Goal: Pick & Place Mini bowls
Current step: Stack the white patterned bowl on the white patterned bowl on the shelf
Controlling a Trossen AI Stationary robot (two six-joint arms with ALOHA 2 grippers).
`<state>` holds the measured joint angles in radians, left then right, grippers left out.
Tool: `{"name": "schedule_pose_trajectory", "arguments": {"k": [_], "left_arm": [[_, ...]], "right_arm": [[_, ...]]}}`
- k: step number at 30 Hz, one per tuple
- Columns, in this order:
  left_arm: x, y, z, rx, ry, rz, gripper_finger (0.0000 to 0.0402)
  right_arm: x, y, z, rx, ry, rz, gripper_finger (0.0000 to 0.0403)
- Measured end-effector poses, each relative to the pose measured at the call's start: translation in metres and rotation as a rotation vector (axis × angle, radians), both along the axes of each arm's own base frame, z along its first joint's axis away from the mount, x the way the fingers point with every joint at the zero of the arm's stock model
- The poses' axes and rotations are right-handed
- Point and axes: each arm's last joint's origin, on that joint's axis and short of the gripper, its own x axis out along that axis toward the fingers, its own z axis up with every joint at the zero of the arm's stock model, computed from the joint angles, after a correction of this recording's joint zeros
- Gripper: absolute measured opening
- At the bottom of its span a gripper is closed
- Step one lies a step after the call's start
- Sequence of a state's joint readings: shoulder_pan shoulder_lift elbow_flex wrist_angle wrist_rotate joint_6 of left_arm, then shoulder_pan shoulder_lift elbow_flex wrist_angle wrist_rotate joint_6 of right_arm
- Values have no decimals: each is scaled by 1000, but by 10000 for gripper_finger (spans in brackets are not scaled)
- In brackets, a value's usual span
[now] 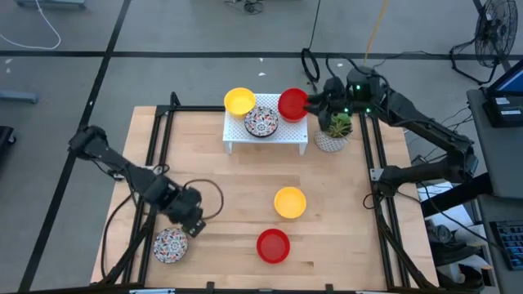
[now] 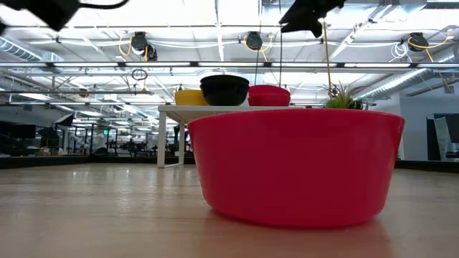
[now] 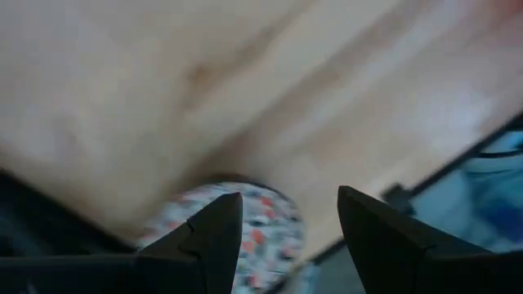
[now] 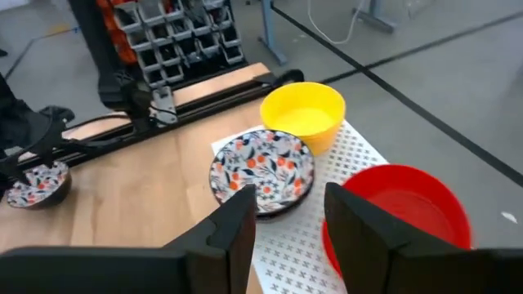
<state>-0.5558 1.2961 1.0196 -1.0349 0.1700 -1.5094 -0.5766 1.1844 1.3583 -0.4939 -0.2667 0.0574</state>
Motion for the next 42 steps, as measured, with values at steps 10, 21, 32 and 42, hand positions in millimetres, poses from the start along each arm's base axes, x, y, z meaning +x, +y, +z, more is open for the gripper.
{"name": "schedule_pose_trajectory", "arguments": {"k": [10,21,32,42], "left_arm": [[-12,-41,-33,-71,-36,186,205],[-20,-68,-59,-37,120,298,205],[-20,-69,-74,24,220,238,182],[-20,-69,-79,63,227,83,21]], "right_arm": [[10,3,-31,0,-2,32,136],[11,2,-43,15,26,33,137],[11,2,-43,16,27,33,137],[11,3,-43,19,33,34,137]]}}
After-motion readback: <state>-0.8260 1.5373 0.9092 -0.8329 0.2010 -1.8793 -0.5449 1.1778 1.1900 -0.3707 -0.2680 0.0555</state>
